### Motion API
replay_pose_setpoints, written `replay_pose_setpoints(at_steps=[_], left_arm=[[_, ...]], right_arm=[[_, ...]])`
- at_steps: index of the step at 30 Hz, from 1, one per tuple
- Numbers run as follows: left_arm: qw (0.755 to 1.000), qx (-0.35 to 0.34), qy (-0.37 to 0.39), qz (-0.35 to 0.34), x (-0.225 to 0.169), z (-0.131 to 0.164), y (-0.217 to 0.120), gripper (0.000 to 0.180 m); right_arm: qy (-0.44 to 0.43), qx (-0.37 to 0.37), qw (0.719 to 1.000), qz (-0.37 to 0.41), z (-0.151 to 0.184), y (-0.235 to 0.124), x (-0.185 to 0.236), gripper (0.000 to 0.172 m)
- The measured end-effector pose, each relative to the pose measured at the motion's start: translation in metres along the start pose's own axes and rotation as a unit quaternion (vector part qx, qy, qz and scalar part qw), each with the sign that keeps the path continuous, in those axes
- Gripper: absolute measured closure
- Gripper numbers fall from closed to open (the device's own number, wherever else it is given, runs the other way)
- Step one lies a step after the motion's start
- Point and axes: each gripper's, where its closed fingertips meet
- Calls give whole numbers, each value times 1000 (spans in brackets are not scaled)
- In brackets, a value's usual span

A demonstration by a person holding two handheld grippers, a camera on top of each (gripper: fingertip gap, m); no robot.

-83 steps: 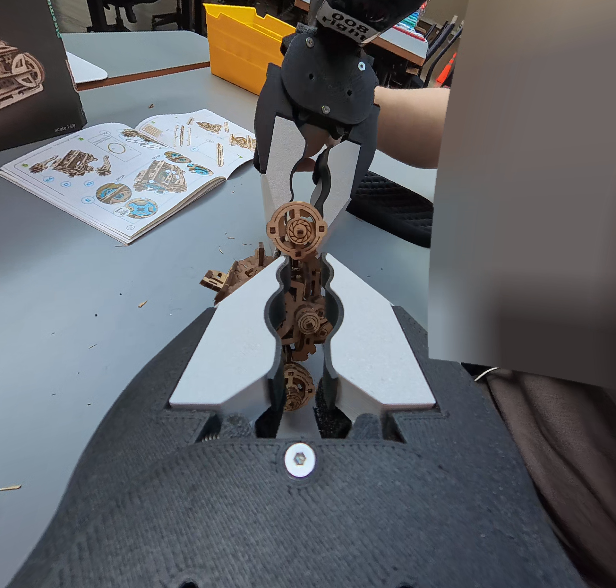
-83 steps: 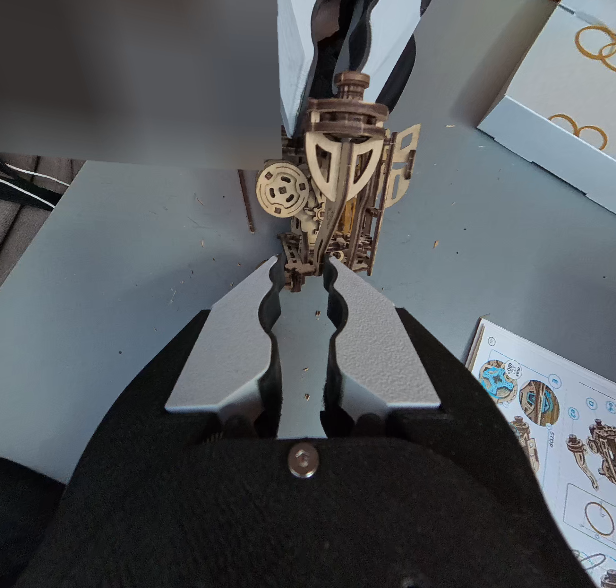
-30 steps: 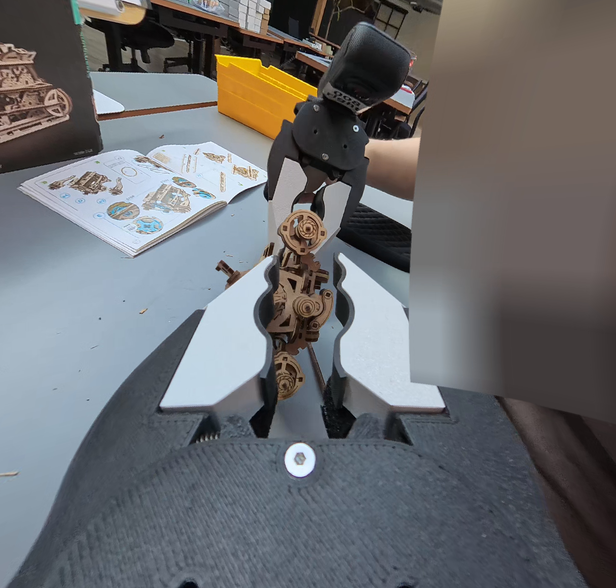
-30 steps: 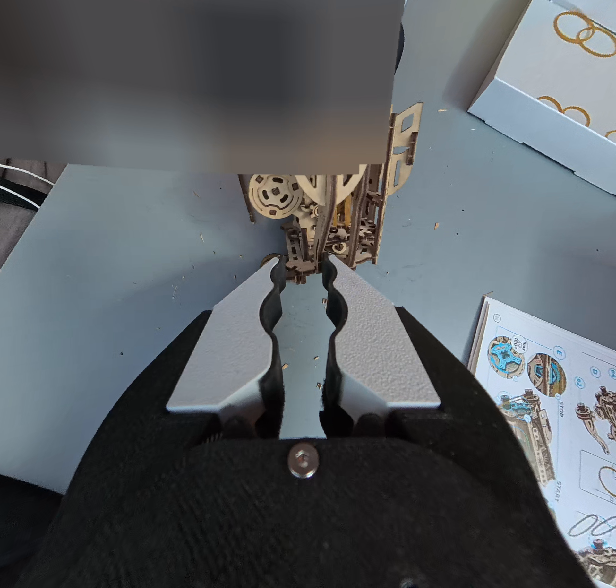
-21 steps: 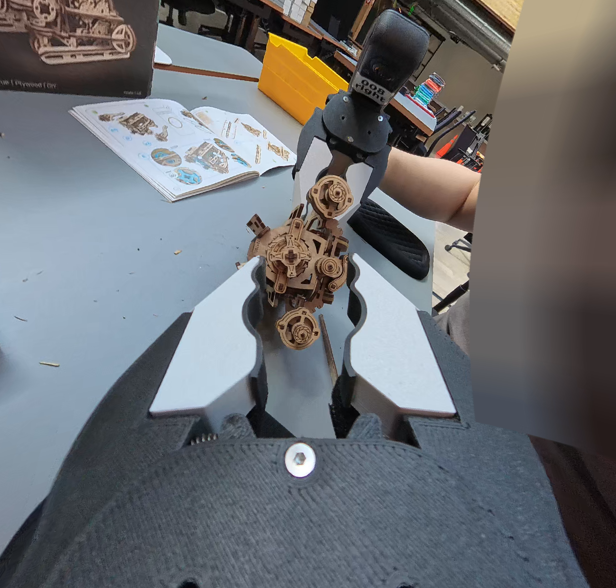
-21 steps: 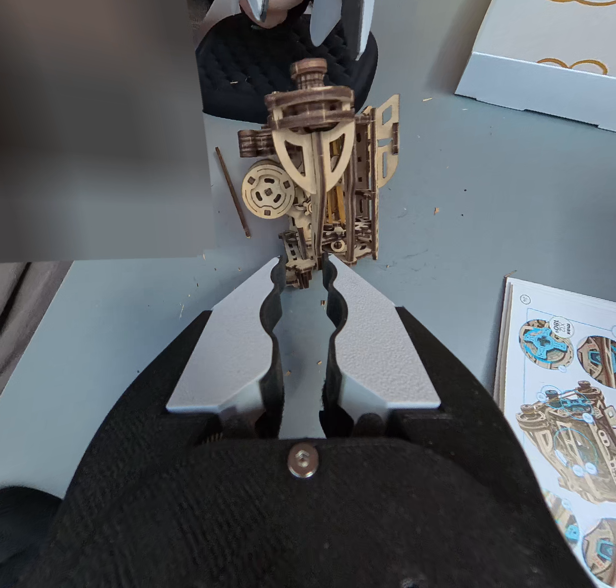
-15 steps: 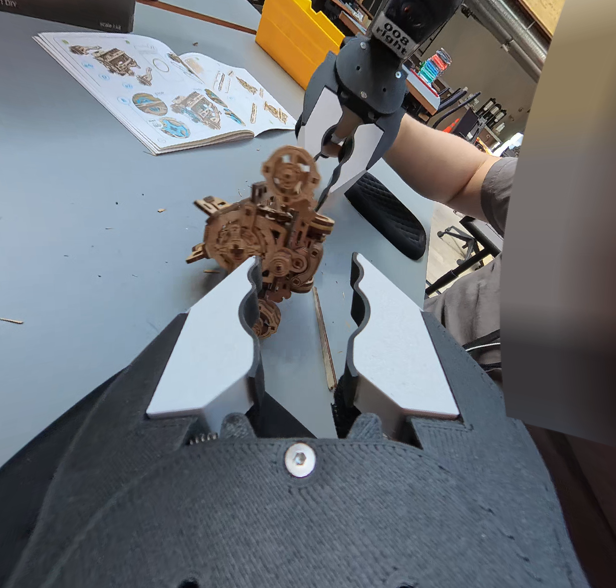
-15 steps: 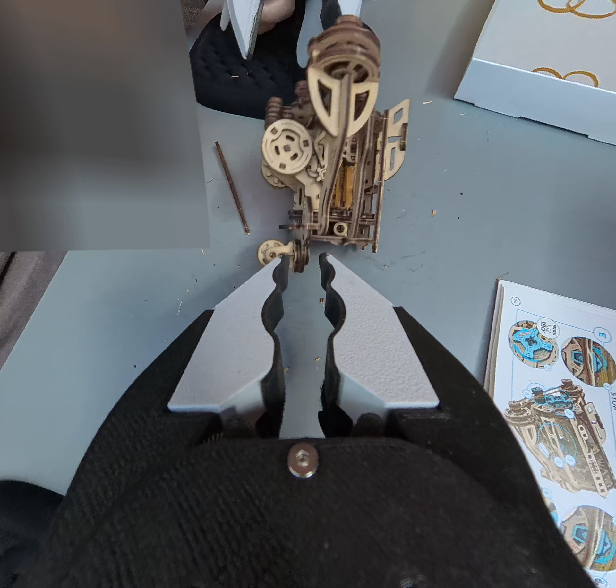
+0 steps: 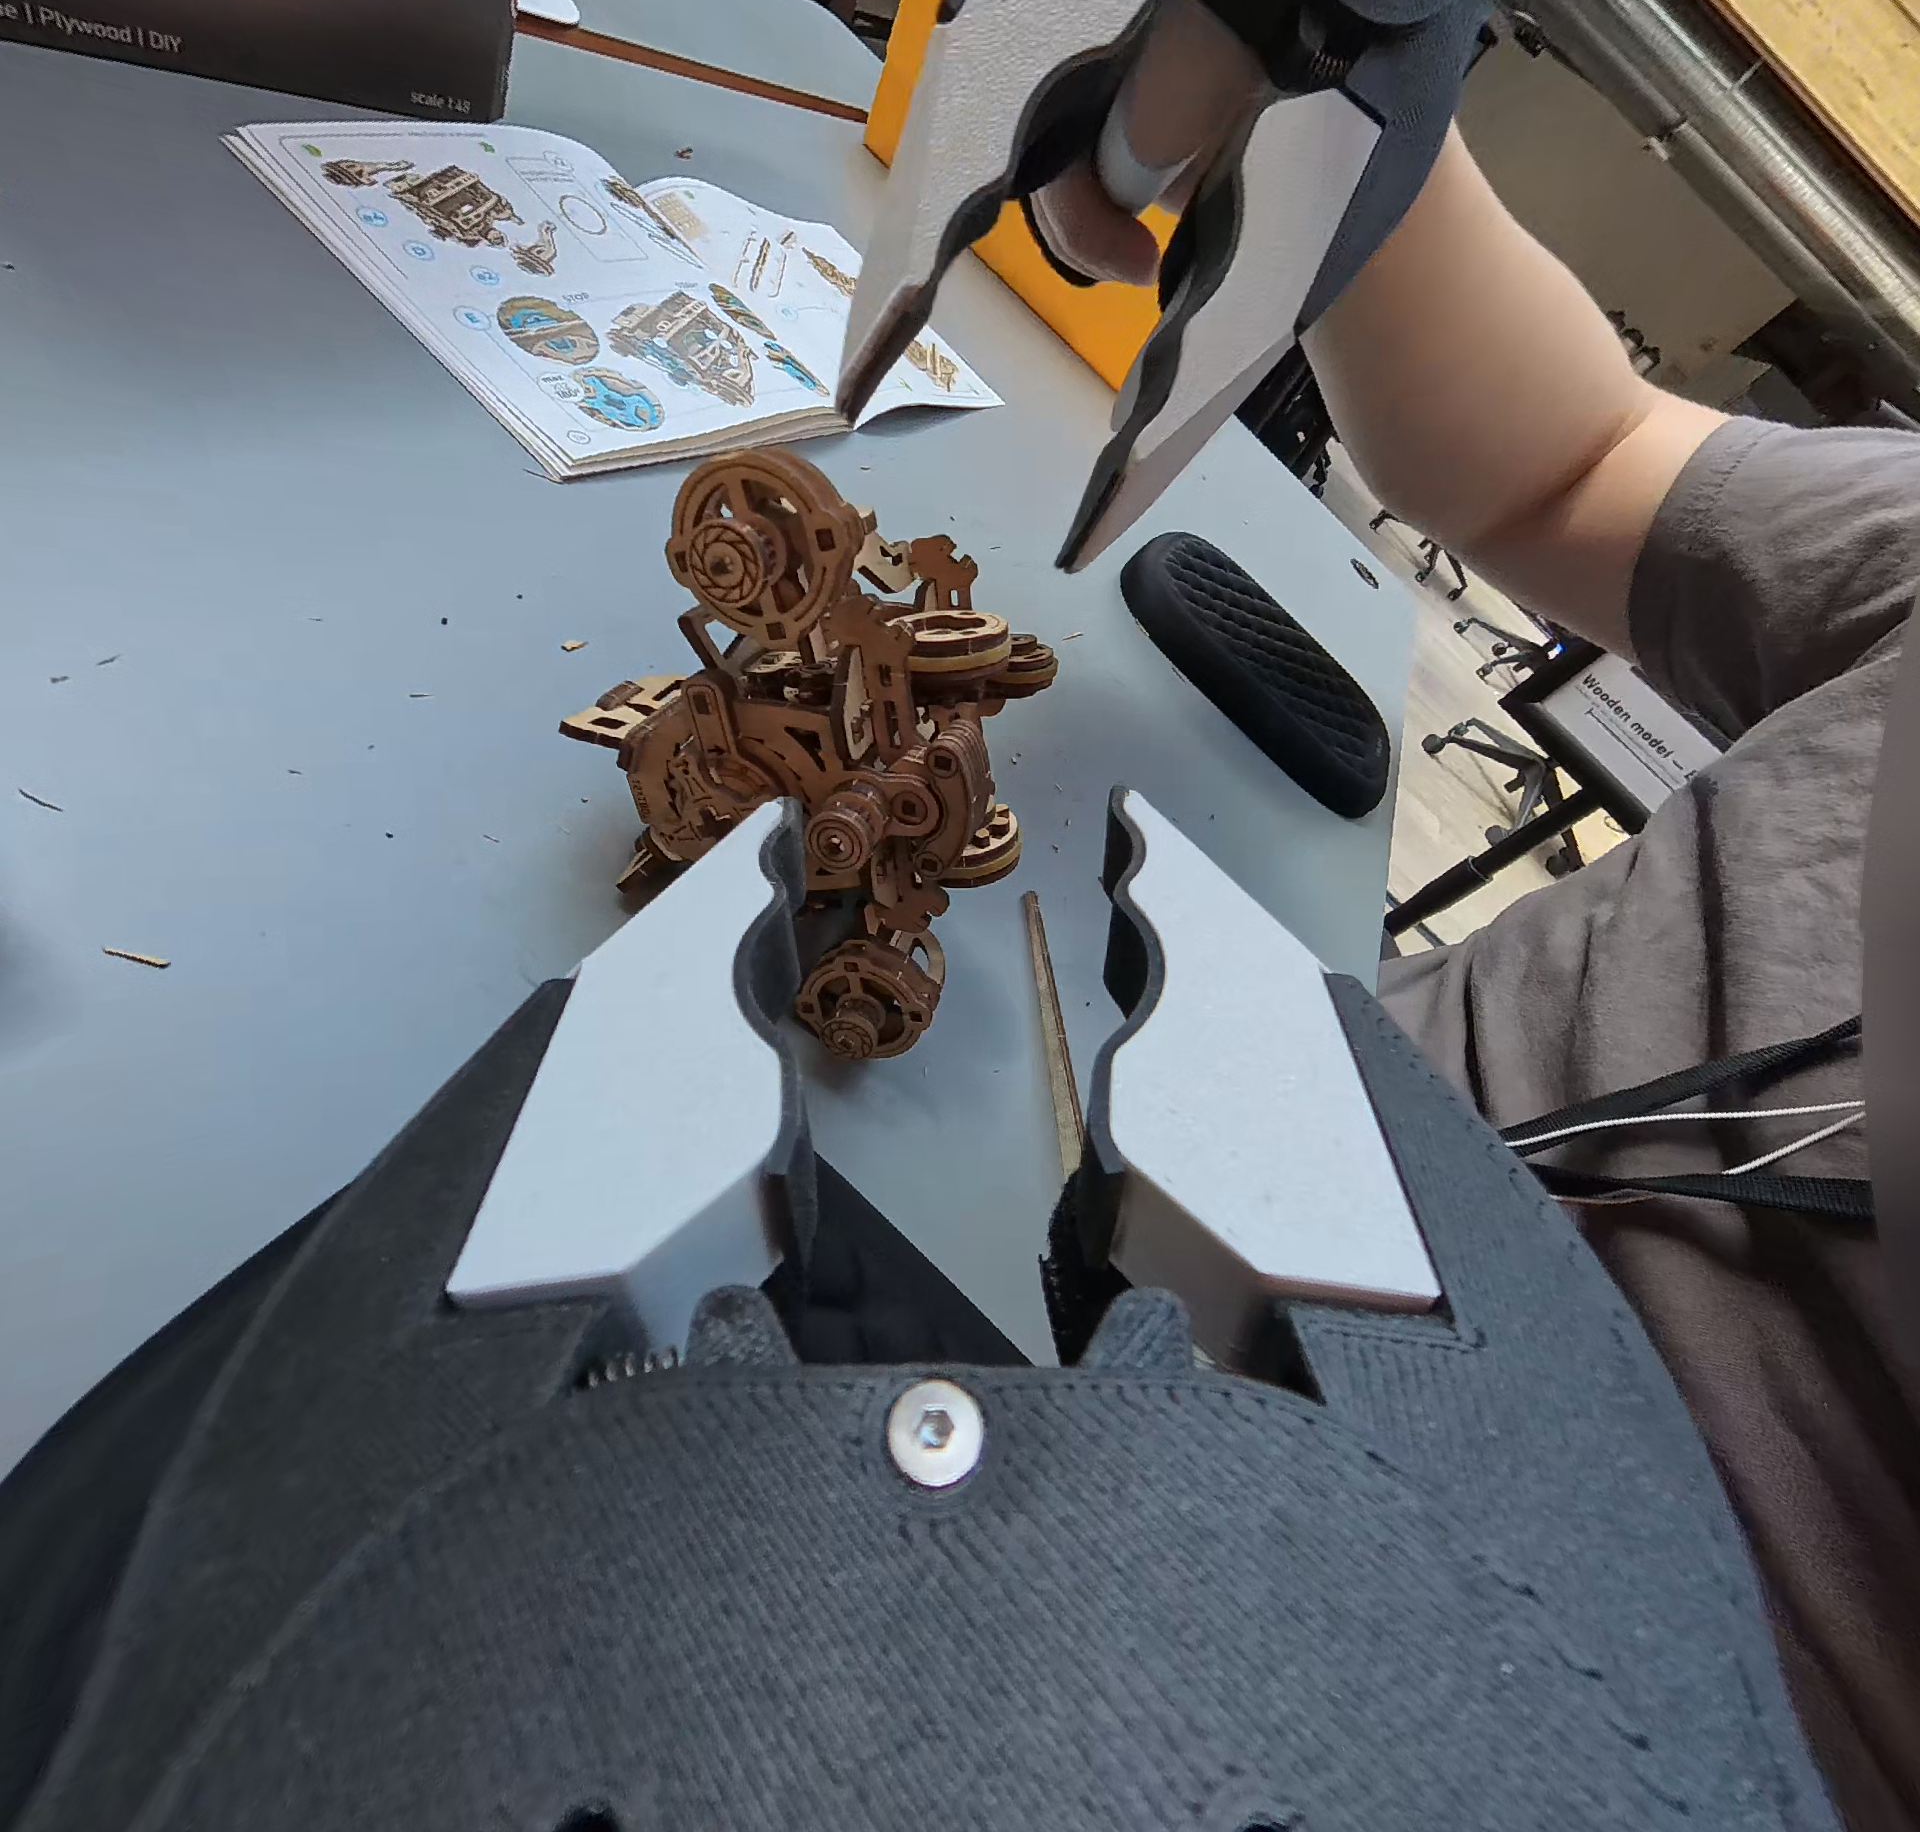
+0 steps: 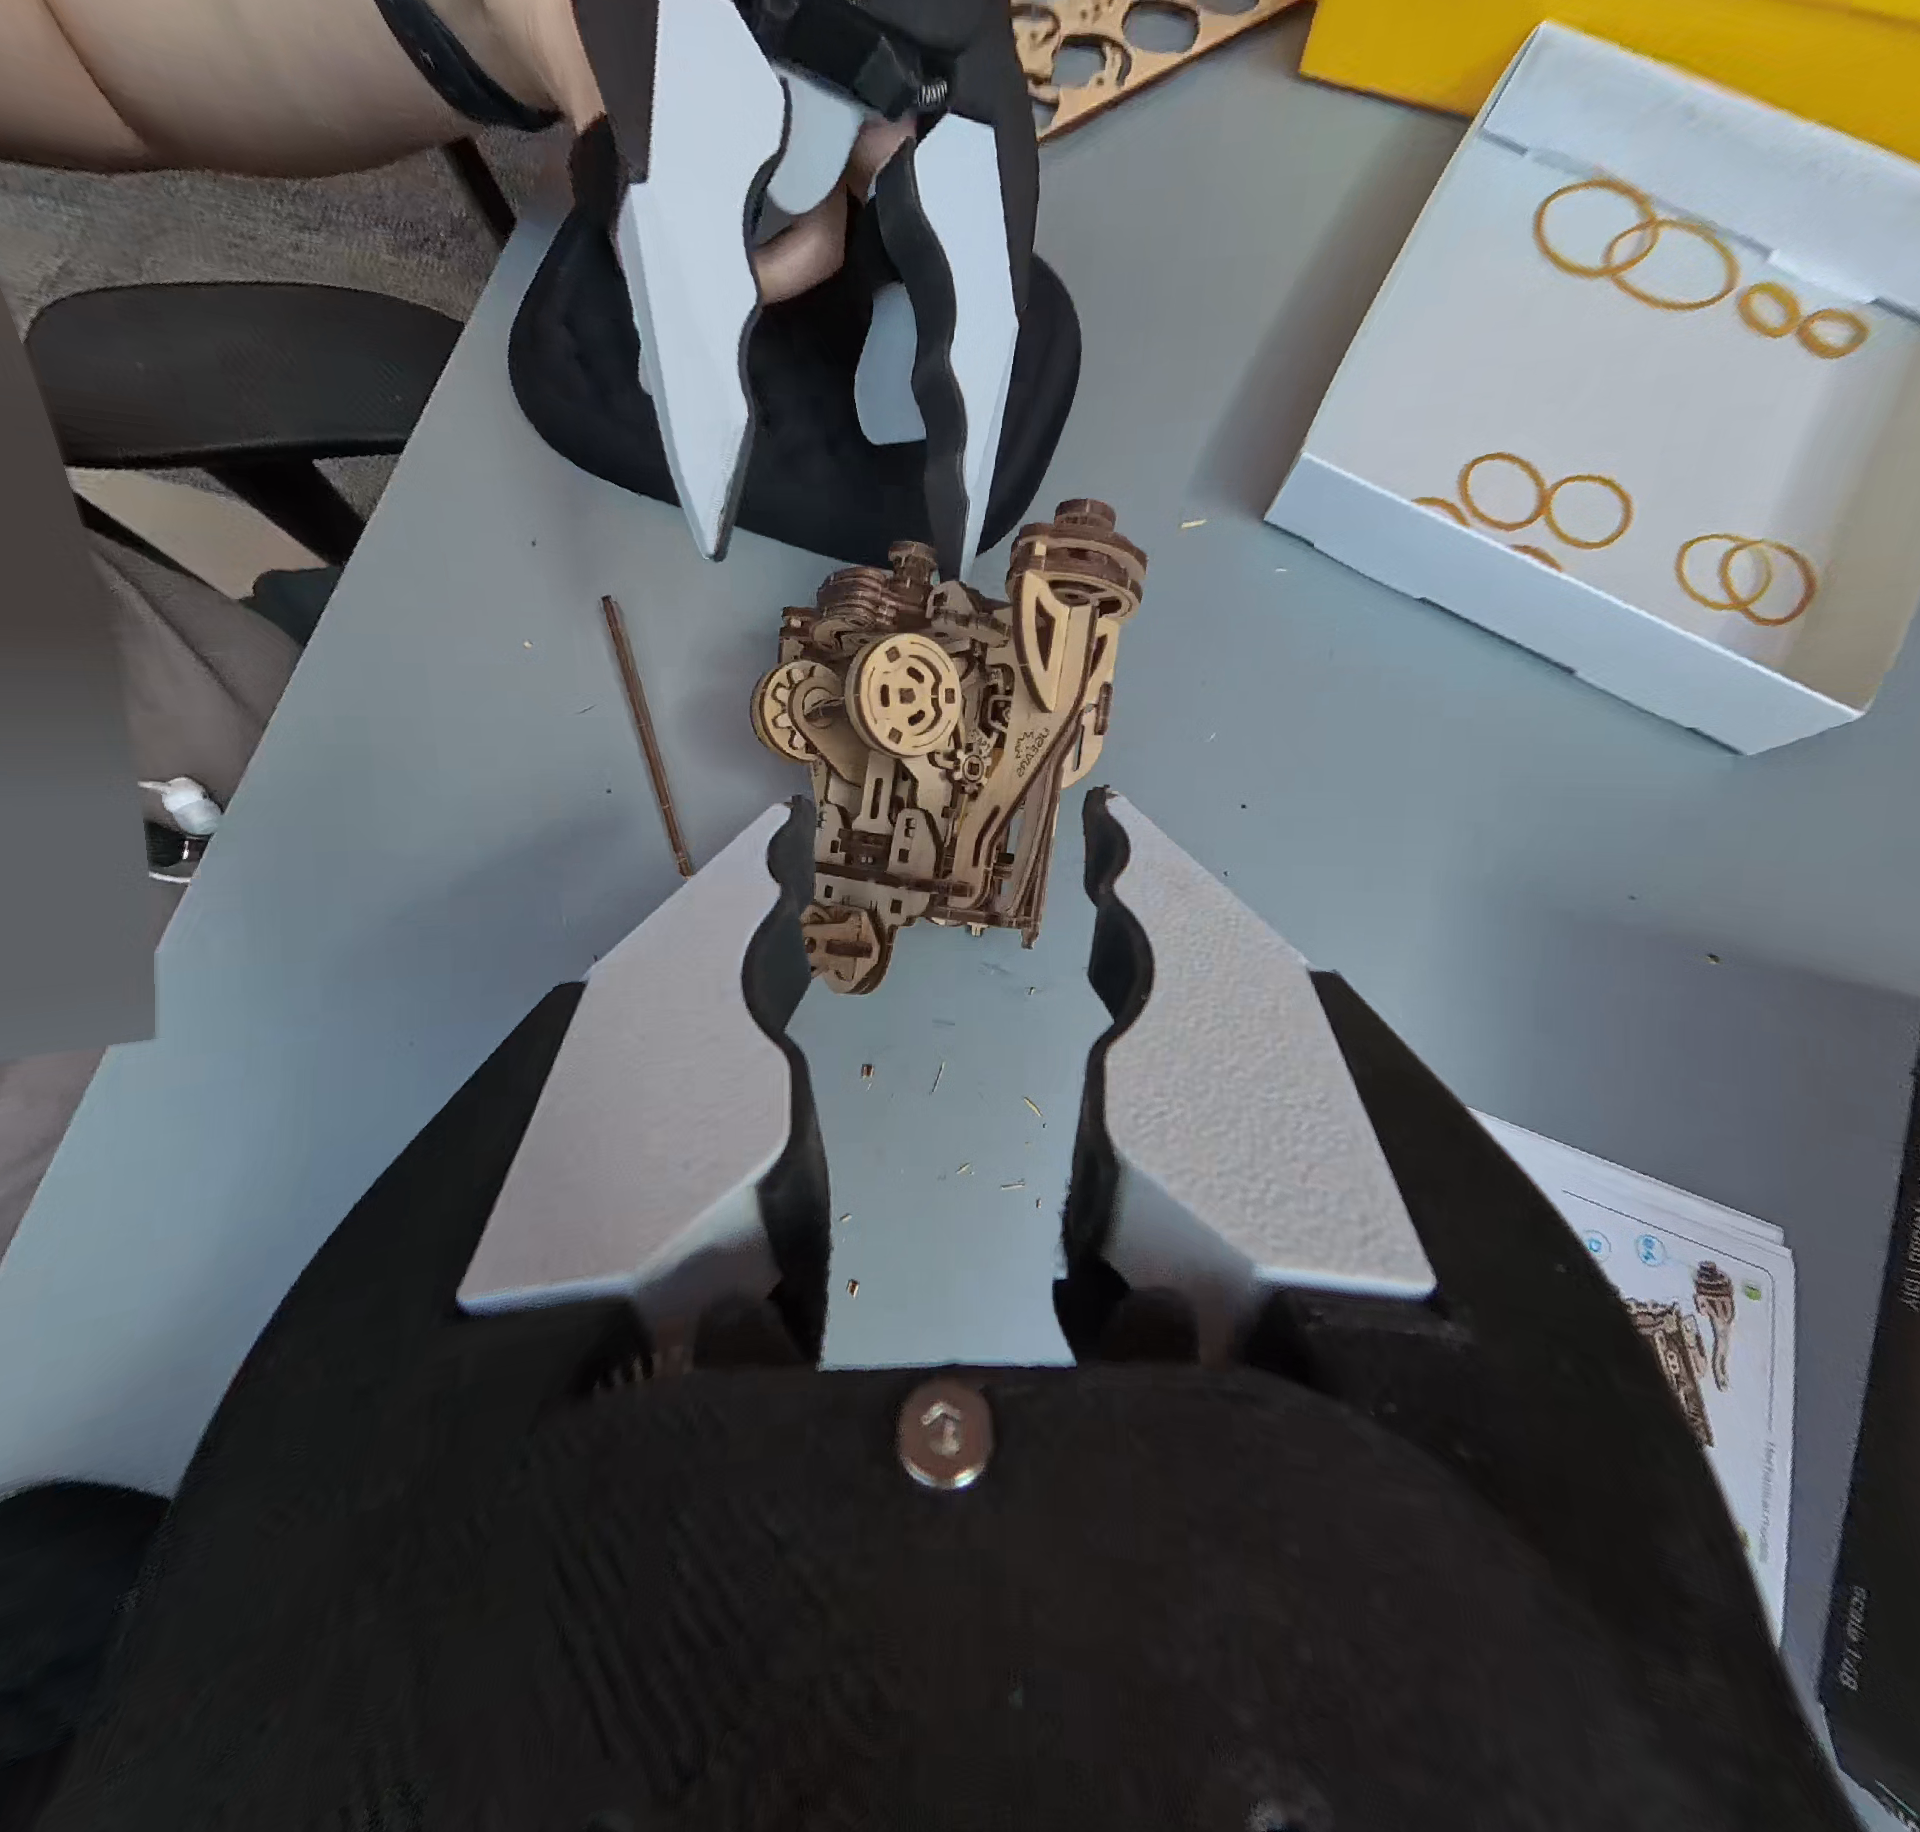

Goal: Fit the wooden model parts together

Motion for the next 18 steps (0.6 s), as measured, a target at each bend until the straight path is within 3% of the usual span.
replay_pose_setpoints(at_steps=[5,7,13,18], left_arm=[[1000,2,21,-9,-3,3,2,123],[999,6,32,-9,-6,5,3,124],[999,8,46,10,-16,8,4,128],[999,-21,47,0,-9,-2,-10,124]], right_arm=[[6,77,996,-49,11,30,-3,122],[3,90,994,-63,14,33,1,136],[-66,81,994,-12,16,29,4,154],[-147,52,986,51,14,23,16,155]])
Point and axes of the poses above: each gripper's, where its closed fingertips meet, y out along the fingers, z out of its underside, x = y × z across the jaws, and after that the axes turned 3 degrees about -y, right-handed
